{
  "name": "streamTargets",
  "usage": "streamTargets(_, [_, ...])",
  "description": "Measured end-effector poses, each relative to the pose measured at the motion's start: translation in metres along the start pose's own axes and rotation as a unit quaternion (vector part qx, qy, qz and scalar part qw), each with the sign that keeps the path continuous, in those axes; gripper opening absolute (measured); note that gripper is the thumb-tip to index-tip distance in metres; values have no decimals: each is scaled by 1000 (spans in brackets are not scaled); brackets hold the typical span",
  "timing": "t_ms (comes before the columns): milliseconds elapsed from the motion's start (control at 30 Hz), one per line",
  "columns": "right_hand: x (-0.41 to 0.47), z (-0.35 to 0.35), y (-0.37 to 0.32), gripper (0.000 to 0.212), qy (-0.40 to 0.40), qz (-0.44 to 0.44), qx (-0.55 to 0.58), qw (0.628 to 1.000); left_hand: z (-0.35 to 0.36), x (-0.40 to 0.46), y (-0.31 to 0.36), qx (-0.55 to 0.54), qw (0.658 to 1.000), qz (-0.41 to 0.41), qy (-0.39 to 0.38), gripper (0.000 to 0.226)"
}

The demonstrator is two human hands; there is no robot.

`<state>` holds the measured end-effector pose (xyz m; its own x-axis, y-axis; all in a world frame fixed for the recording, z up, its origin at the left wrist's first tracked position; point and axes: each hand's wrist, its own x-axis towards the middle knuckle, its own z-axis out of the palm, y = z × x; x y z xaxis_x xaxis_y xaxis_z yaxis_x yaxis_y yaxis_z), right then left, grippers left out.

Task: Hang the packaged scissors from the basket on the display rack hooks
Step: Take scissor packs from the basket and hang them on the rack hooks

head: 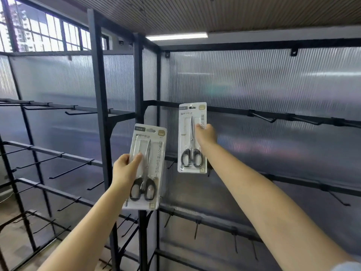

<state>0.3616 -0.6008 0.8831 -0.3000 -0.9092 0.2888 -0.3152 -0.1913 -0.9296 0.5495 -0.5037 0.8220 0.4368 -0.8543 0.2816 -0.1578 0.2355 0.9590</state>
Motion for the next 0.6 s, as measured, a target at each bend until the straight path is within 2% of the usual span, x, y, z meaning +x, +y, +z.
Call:
streamTargets(400, [41, 16, 19, 32, 22, 4, -8, 1000, 15, 25, -18, 3, 1000, 9, -1, 40])
streamTargets(600, [59, 19, 26, 31, 43, -13, -77, 996, 29, 35, -25, -5, 1000, -3, -9, 40])
